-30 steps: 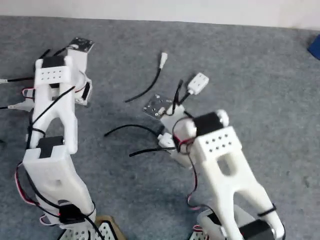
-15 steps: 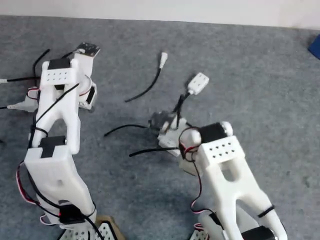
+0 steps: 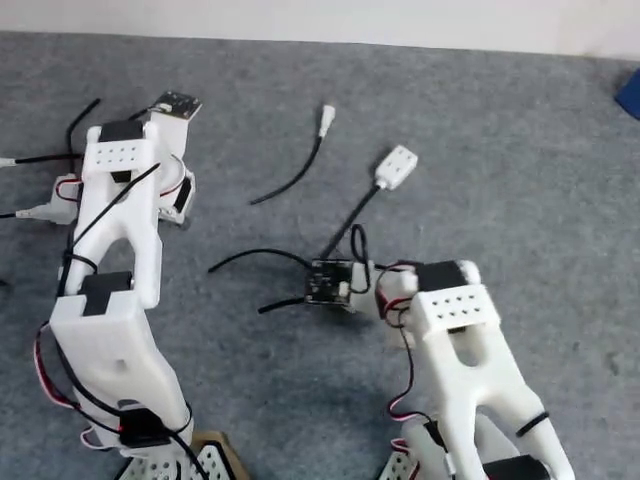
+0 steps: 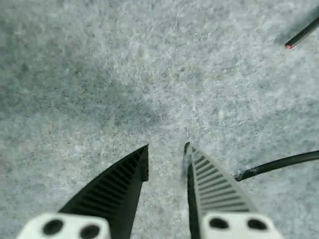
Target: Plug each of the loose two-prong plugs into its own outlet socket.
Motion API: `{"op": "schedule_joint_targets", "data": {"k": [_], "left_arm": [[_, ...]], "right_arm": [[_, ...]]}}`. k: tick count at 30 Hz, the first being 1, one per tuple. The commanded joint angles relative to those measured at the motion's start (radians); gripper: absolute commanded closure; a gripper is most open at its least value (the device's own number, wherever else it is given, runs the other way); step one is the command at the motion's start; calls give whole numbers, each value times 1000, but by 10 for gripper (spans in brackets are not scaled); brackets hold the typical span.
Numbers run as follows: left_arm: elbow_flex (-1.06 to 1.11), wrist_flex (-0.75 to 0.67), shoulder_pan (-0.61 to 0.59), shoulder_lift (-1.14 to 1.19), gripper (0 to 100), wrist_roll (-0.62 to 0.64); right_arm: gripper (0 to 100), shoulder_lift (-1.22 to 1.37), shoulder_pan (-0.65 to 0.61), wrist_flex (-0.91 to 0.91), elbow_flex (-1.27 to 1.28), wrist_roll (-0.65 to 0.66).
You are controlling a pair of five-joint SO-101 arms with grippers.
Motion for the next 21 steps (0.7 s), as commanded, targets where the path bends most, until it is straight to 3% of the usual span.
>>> {"op": "schedule_joint_targets", "data": {"k": [1,9,21], "left_arm": [[-4,-9,15,-48,870,-9],[-1,-9,24,-48,870,-9],[1,-2,51,-48,870,-12]], "right_arm": [[684,-22,39,-88,-2,34],[685,-21,-65,-346,124,-26],[685,42,-65,-369,136,-26]]}}
